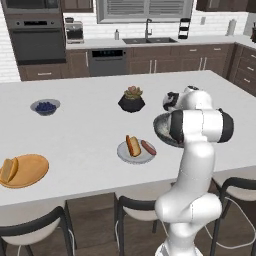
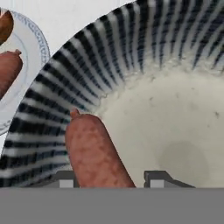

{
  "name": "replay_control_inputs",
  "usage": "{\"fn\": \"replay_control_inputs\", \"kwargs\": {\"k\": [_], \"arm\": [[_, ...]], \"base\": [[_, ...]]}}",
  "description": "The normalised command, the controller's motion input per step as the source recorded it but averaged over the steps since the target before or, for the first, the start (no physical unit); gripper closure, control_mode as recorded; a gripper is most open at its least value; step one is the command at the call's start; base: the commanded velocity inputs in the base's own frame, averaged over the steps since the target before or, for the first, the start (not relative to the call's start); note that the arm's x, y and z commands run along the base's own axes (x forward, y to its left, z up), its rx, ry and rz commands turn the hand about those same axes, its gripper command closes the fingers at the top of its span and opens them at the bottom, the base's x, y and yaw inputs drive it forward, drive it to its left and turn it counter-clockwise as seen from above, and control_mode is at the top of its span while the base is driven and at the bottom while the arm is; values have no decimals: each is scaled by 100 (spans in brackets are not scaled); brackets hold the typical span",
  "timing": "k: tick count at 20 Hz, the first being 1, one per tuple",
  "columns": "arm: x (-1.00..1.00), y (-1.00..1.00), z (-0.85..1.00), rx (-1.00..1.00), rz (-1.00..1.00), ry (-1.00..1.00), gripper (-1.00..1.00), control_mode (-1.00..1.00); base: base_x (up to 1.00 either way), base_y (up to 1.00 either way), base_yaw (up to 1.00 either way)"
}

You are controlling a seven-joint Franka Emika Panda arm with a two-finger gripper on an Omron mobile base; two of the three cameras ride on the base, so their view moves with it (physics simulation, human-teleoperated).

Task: Place one bun and one sausage from the bowl on each plate.

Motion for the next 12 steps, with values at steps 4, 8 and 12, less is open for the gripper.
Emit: {"fn": "replay_control_inputs", "kwargs": {"k": [4, 8, 12], "arm": [[-36, 11, 99, -20, -2, 0, 100, -100], [-63, 36, 83, -19, -17, 0, 100, -100], [-98, 25, 56, 2, -36, -1, 100, -100]], "base": [[0, 0, 0], [0, 0, 0], [0, 0, 0]]}}
